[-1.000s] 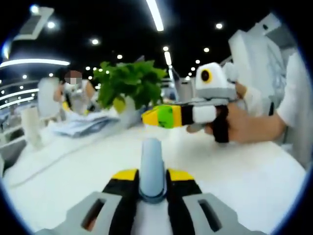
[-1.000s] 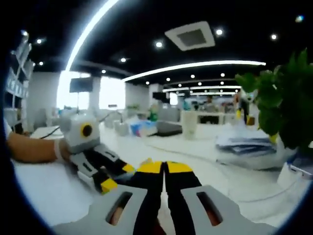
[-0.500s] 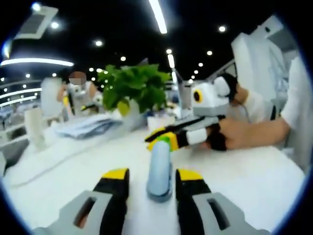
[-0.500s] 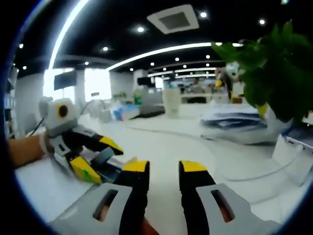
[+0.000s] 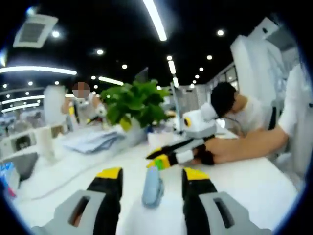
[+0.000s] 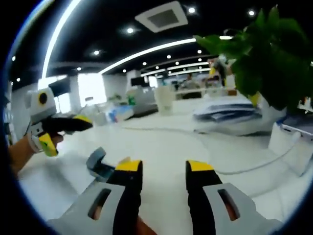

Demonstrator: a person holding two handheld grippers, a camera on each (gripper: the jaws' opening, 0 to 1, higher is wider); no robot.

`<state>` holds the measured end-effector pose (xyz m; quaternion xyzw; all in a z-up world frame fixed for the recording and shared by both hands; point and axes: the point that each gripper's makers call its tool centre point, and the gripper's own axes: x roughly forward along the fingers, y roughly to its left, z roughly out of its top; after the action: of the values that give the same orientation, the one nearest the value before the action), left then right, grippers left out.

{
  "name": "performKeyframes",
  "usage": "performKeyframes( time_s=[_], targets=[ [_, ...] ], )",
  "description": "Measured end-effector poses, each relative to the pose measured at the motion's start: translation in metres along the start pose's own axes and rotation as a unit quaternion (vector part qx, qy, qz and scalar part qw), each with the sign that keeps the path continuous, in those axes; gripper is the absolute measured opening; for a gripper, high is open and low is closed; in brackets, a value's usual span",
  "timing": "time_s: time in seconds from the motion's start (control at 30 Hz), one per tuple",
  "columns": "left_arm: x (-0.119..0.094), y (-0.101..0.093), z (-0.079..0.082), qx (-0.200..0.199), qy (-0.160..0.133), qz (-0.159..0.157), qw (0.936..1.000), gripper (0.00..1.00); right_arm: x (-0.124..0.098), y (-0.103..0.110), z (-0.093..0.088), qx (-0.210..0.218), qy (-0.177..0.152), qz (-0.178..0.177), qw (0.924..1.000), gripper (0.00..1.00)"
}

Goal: Pick up the paper insert the paper into the punch align the paper edges press the punch to punch holes

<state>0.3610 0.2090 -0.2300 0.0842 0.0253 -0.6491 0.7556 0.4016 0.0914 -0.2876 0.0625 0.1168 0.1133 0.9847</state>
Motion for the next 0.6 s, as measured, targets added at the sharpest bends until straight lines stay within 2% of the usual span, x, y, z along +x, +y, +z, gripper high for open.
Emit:
performKeyframes(
  time_s=[0.07, 0.17, 0.3, 0.4, 0.6],
  targets=[
    [-0.015, -0.009, -0.006, -0.006, 0.005, -0.002, 1.0, 0.53, 0.0, 0.001, 0.0, -0.006, 0.001, 0.005, 1.0, 0.39],
    [-0.04, -0.021, -0.025, -0.021, 0.02, -0.002, 0.9996, 0.54, 0.0, 0.003, 0.001, -0.013, 0.0, 0.011, 0.9999, 0.4],
    [-0.064, -0.025, -0.05, -0.039, 0.043, 0.008, 0.9982, 0.55, -0.001, 0.005, 0.0, -0.014, 0.0, 0.017, 0.9998, 0.4],
    [-0.072, -0.029, -0.06, -0.047, 0.047, 0.005, 0.9978, 0.55, -0.001, 0.004, 0.001, -0.013, -0.001, 0.018, 0.9998, 0.41],
    [-0.07, -0.036, -0.071, -0.053, 0.052, -0.015, 0.9971, 0.51, -0.001, 0.004, 0.001, -0.007, -0.004, 0.02, 0.9998, 0.4]
  ],
)
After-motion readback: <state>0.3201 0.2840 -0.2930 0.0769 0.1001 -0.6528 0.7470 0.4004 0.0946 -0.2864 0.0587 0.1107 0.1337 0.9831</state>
